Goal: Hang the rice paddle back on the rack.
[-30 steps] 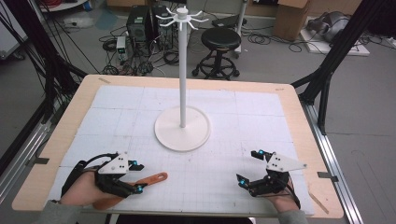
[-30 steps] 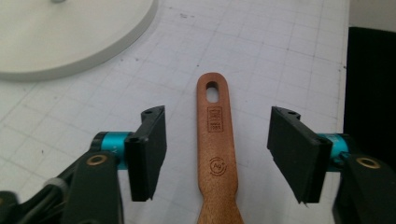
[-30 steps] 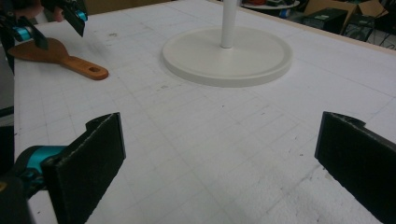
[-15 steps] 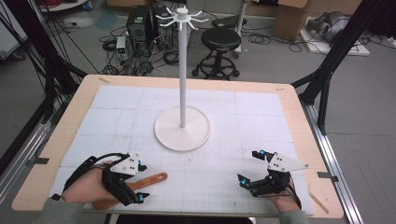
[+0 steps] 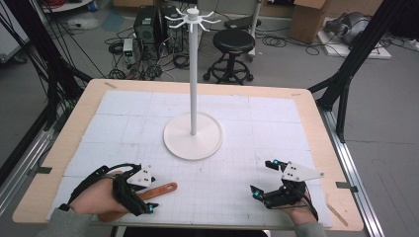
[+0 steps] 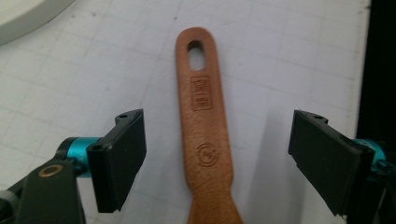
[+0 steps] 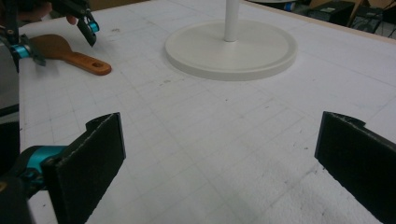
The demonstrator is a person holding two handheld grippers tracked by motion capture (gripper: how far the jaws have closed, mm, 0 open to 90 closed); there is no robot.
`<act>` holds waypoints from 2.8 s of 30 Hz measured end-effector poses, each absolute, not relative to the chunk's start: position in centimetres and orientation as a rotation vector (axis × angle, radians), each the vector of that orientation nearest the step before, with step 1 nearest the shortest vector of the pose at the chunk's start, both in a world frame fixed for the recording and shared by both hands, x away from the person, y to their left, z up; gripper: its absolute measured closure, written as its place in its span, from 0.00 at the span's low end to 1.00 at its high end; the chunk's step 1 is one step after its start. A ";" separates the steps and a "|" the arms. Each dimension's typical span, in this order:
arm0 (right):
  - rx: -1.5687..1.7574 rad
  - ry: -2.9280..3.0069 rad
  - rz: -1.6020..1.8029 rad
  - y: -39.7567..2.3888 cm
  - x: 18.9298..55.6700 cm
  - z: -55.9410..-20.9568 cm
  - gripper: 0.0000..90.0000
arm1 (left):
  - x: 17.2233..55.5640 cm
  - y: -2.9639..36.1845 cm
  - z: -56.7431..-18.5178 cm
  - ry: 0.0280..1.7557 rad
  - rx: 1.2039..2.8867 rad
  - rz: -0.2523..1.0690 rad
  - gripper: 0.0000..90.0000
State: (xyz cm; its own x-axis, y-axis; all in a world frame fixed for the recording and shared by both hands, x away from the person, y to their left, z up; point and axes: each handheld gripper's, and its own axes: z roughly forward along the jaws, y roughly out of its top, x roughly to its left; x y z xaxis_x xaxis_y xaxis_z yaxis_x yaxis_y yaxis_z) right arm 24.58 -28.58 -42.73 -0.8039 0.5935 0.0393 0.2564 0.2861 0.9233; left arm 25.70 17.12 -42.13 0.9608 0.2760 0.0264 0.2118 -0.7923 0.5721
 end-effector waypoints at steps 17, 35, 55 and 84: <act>0.766 2.280 1.511 -28.3 24.8 -42.9 0.00 | 26.1 17.1 -42.5 0.323 2.553 0.105 0.35; 0.761 2.290 1.508 -28.2 24.8 -42.9 0.00 | 26.3 16.9 -41.7 0.341 2.640 0.075 0.56; 0.755 2.289 1.510 -28.1 24.8 -42.9 0.00 | 26.2 17.6 -41.7 0.369 2.599 0.091 0.72; 0.759 2.285 1.507 -28.2 24.8 -42.9 0.00 | 24.8 21.4 -36.3 0.451 2.286 0.243 0.72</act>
State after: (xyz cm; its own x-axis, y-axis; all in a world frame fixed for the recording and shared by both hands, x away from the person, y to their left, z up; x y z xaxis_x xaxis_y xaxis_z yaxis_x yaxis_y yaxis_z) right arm 24.77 -28.21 -42.89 -0.8153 0.5777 0.0383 0.2629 0.3103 0.9136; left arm 24.85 21.44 -36.34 0.9190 0.3928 0.0339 0.2443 -0.6349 0.7330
